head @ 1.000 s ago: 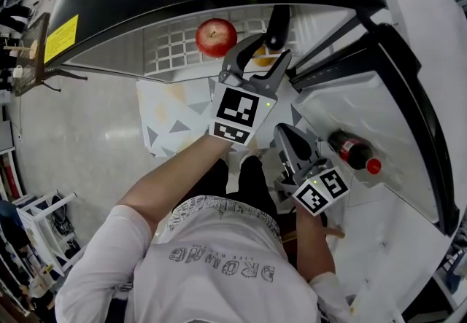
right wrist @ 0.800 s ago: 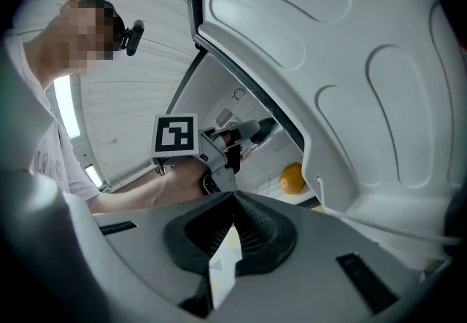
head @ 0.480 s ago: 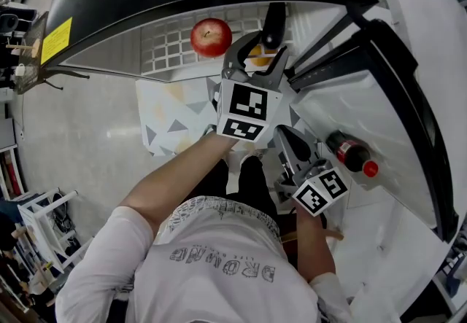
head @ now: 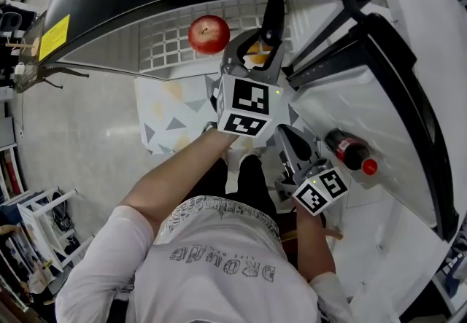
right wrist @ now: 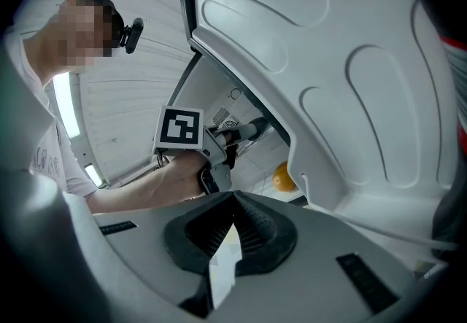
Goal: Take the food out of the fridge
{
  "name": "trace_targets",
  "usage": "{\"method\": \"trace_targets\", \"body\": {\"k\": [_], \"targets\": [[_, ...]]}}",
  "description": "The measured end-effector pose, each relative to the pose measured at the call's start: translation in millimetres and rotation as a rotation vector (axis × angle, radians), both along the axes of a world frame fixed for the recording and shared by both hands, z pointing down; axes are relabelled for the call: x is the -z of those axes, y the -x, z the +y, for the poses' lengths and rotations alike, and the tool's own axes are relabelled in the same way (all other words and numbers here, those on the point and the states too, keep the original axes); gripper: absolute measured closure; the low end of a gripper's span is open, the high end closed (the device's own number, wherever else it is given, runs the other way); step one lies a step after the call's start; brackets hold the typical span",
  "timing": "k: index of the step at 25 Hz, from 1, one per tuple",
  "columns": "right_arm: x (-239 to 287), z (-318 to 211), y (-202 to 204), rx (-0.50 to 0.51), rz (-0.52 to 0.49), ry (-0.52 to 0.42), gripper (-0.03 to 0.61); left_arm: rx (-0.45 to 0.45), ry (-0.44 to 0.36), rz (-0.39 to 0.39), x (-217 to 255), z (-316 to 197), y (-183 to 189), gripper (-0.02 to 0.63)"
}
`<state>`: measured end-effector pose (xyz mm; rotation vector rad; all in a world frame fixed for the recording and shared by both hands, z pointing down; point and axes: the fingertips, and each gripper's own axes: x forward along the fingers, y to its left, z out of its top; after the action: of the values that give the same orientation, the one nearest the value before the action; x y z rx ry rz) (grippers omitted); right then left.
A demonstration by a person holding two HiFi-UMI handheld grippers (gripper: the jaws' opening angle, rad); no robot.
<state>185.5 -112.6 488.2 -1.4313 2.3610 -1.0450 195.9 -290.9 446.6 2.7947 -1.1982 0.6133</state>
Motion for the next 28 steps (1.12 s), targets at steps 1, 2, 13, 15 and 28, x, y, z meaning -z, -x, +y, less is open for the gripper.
{"method": "trace_targets", "body": {"k": [1,2,13,15,28], "targets": [[0.2,0.4,0.0,-0.001,0.000,-0.001,0.578,-0.002,0.001,0.006,0.7,0.3,0.6,0.453],[0.6,0.7,0.0,-0.002,0.001,-0.002,0.578,-0.005,0.002,0.013,1.5,0.5,1.4,0.453],[5.2,1.0,5.4,-0.038,0.032,-0.014,0.578,-0.090,-0.006,0.097,18.6,25.3,17.5,0.451],[8.2,1.1,6.7,-0.048,0.041,-0.020,0.578,-0.108,-0.011,0.107,24.4,32.8,21.4,0.451],[49.3,3.7,16.6,-0.109,0.060,-0.097,0.578,-0.198,-0.050,0.160,56.4,71.5,59.1,0.451]]}}
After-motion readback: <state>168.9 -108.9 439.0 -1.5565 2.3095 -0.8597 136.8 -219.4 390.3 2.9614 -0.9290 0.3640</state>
